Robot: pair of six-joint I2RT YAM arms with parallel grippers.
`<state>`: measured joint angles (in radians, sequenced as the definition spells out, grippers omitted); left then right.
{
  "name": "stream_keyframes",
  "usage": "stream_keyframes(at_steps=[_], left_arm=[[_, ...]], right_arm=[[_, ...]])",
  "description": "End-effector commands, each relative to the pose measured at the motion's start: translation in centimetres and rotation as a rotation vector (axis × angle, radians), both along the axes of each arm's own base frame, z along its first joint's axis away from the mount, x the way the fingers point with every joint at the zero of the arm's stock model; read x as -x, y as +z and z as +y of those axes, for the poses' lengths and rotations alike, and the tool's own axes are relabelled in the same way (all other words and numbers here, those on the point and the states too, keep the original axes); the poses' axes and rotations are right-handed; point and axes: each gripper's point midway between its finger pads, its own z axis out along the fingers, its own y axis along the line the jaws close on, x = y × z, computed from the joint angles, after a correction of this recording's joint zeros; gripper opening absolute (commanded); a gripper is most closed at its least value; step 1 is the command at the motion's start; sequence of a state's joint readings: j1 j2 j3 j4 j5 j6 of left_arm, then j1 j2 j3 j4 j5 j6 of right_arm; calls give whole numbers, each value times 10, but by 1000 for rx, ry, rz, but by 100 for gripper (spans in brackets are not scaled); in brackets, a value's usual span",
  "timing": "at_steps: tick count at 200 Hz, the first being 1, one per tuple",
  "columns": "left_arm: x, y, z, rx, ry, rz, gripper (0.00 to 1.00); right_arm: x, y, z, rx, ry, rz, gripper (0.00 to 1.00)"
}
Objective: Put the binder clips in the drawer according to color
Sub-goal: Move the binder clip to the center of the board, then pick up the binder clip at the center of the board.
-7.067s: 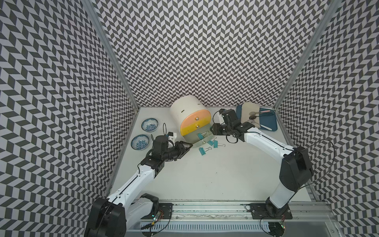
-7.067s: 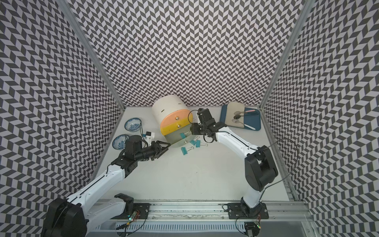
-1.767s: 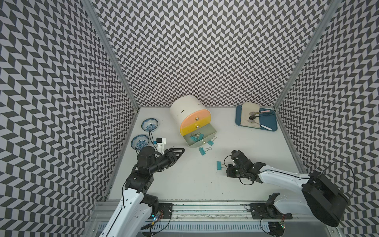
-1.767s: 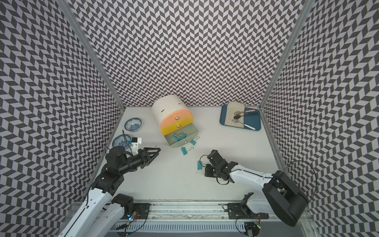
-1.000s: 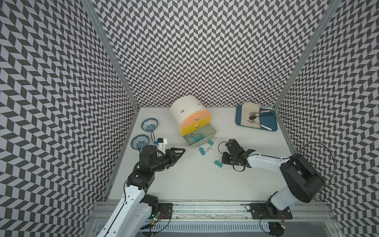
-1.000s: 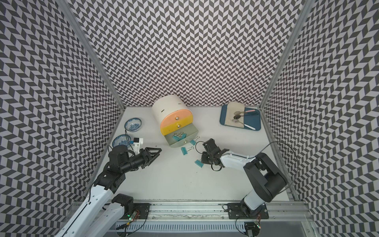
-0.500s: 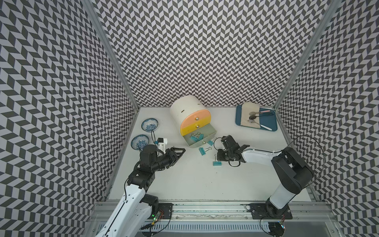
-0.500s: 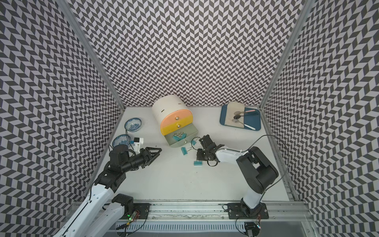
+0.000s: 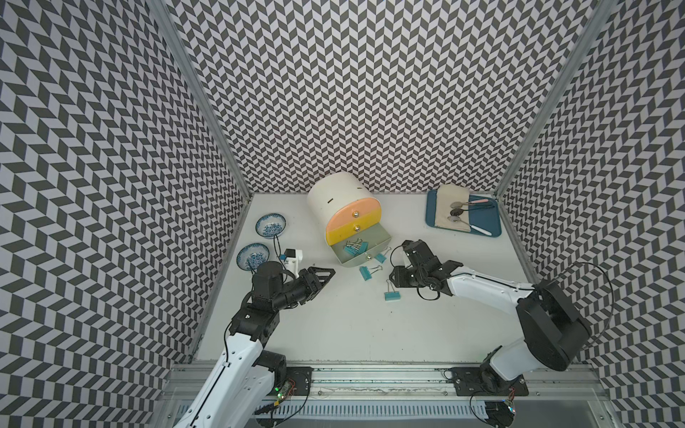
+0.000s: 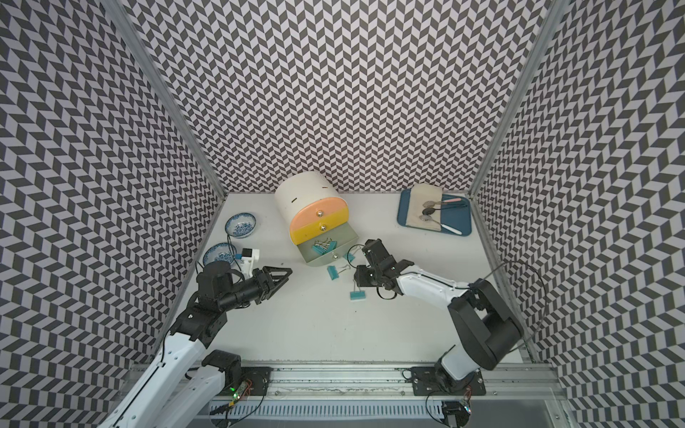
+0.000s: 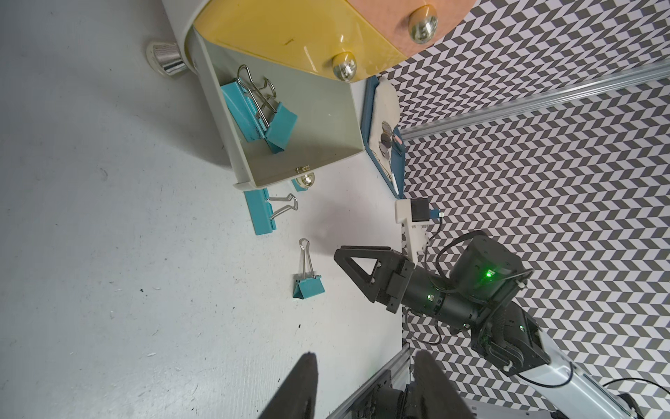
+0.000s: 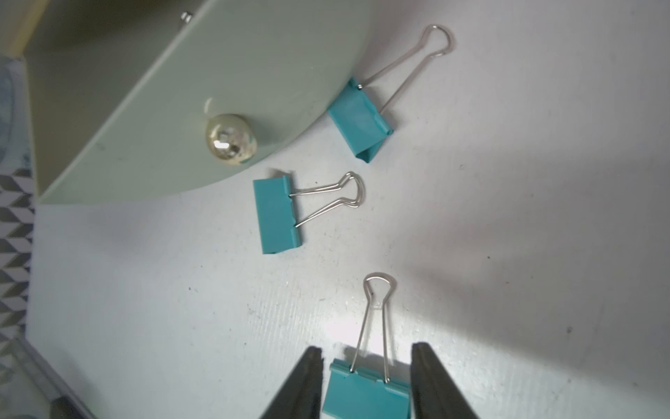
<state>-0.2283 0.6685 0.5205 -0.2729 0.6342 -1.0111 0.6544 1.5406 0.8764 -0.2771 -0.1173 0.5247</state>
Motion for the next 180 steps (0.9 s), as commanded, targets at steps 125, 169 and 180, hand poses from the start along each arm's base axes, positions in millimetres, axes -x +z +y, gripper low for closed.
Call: stream_keyframes(at_steps=[125, 169, 180], left_arm=[[19, 25, 4, 6, -14, -67, 47], [20, 26, 5, 3, -10, -69, 47], [20, 25, 5, 2, -9, -66, 47]], right_arm=[[41, -39, 8, 251, 17, 38, 85], [40, -48, 9, 282, 30, 39, 80], [39, -50, 8, 288, 30, 39, 78]])
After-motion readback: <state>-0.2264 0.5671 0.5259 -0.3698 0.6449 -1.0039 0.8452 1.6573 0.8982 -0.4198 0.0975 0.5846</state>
